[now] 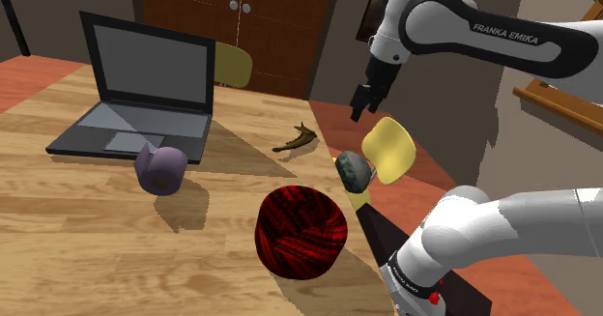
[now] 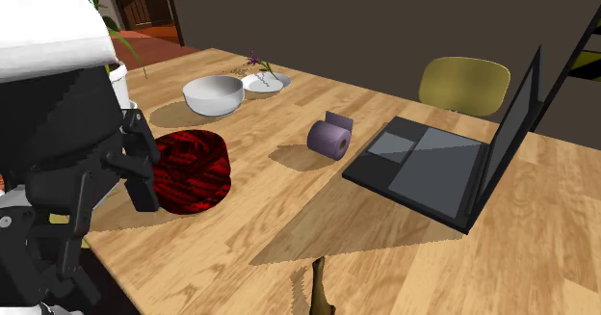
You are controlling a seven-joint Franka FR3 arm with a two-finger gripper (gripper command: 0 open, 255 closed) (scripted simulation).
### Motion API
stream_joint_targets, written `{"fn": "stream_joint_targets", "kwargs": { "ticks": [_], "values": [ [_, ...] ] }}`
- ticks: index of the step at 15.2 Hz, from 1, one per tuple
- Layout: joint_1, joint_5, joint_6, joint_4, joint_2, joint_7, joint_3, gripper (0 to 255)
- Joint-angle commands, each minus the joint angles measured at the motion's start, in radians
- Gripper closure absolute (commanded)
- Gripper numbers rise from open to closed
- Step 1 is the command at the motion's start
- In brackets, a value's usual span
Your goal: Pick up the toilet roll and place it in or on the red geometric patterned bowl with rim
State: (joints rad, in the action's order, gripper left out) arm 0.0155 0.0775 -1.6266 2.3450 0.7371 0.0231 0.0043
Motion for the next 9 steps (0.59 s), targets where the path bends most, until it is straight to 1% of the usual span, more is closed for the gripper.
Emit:
{"fn": "stream_joint_targets", "kwargs": {
  "ticks": [1, 5, 9],
  "values": [
    [0.000, 0.000, 0.000, 0.000, 0.000, 0.000, 0.000, 0],
    [-0.030, -0.012, -0.122, 0.074, 0.049, -0.119, 0.120, 0],
    [-0.052, -0.011, -0.246, 0.124, 0.065, -0.246, 0.252, 0]
  ]
}}
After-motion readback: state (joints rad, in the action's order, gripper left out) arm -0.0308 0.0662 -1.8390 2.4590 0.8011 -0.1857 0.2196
